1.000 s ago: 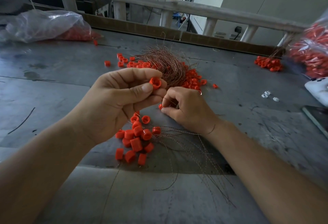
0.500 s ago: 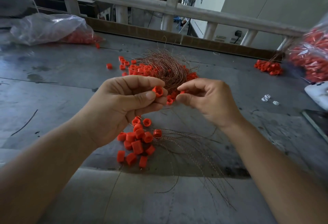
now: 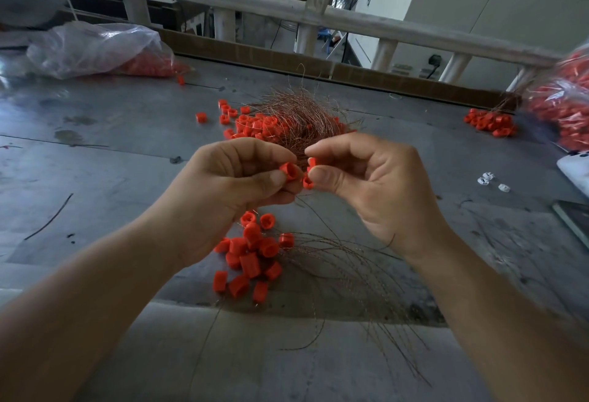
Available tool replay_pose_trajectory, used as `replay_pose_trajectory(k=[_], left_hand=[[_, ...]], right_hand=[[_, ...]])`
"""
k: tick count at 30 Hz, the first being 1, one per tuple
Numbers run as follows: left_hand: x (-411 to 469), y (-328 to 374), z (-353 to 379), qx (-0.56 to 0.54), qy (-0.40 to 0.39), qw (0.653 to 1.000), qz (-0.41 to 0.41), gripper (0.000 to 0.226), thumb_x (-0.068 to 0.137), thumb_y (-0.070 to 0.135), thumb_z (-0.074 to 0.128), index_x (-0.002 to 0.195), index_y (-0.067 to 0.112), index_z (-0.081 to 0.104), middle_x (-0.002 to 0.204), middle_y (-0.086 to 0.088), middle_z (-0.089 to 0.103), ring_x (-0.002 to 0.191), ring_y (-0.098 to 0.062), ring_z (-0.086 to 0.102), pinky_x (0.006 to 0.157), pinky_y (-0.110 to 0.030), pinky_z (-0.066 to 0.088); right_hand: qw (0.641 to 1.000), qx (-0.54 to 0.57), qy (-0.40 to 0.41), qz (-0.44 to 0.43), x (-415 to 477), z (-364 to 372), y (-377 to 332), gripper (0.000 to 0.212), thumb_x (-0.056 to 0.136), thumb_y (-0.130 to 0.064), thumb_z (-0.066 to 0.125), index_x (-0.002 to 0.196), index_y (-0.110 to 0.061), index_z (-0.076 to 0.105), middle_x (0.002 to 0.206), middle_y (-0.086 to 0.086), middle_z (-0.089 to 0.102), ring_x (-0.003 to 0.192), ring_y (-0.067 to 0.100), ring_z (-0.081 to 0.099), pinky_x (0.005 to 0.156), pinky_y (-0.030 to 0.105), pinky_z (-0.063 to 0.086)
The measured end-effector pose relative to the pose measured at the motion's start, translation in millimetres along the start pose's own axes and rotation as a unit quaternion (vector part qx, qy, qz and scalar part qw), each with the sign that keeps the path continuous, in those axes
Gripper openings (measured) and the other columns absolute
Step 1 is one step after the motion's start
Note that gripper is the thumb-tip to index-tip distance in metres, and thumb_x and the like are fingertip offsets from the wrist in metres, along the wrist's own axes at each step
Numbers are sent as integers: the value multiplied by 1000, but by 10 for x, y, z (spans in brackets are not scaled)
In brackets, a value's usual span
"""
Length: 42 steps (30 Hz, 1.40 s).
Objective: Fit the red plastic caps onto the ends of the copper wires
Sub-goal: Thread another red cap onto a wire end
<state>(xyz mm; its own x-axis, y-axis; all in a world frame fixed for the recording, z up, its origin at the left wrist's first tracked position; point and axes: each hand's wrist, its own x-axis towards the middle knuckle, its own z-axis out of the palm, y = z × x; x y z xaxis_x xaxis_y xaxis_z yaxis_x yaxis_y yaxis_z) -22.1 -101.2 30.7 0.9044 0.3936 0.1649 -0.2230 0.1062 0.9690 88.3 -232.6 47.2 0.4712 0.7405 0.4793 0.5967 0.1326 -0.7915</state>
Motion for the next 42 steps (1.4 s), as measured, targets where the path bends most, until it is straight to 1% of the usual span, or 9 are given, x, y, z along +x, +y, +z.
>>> replay_pose_trajectory(k=[3,8,12,15,19,21,26,36,42], left_hand=[[-5,6,-2,11,0,1000,5,18,62,8,61,73,16,73,75,-7,72,71,-15,70,62,-18,53],[-10,16,21,30,-8,999,16,22,60,9,61,72,20,75,72,-3,72,67,-12,69,61,-15,52],[-12,16,32,43,1,999,19,20,59,9,61,73,18,72,70,-3,72,63,-12,69,58,-14,51],[-8,22,31,51,9,998,21,23,59,9,60,80,14,67,67,-1,71,61,-10,68,56,-12,50],[-3,18,34,55,19,998,23,23,59,9,61,80,14,66,67,0,71,60,-9,68,55,-11,50],[-4,16,38,64,19,997,27,22,59,10,61,80,15,66,66,0,72,60,-8,68,55,-10,49],[-2,3,43,82,24,996,31,24,58,11,61,81,17,66,67,2,72,60,-8,68,56,-10,50],[-17,2,18,79,-4,997,13,21,61,13,61,79,17,69,70,-6,72,63,-13,69,58,-15,52],[-28,-10,39,56,-9,998,-2,18,58,15,62,72,16,75,67,-7,71,61,-13,69,56,-16,52]], right_hand=[[1000,-4,5,-9,-4,26,14,22,65,-24,67,85,-31,63,77,-14,65,75,4,65,71,17,52],[999,-24,13,-23,-15,78,30,19,69,-16,71,83,-27,63,79,-11,66,73,6,66,68,17,51],[998,-59,20,-32,-38,111,27,21,70,-13,72,87,-23,64,83,-5,67,76,8,66,71,21,54],[996,-71,24,-43,-47,123,13,27,69,-12,73,92,-22,63,84,-8,65,78,7,65,72,17,53],[995,-83,27,-46,-44,124,32,32,71,-8,73,98,-20,62,84,-9,64,81,5,65,73,14,52],[995,-84,28,-53,-47,123,23,31,70,-7,73,98,-19,63,84,-10,64,82,4,65,73,14,52],[989,-124,41,-77,-38,127,33,24,70,-9,73,94,-8,69,85,-8,64,83,5,64,73,15,52],[981,-161,40,-101,-48,120,38,19,69,-9,72,87,-3,71,81,-10,61,84,5,62,72,11,50],[980,-162,44,-106,-82,129,-15,18,68,-13,72,83,-2,71,79,-9,60,80,4,61,68,12,51]])
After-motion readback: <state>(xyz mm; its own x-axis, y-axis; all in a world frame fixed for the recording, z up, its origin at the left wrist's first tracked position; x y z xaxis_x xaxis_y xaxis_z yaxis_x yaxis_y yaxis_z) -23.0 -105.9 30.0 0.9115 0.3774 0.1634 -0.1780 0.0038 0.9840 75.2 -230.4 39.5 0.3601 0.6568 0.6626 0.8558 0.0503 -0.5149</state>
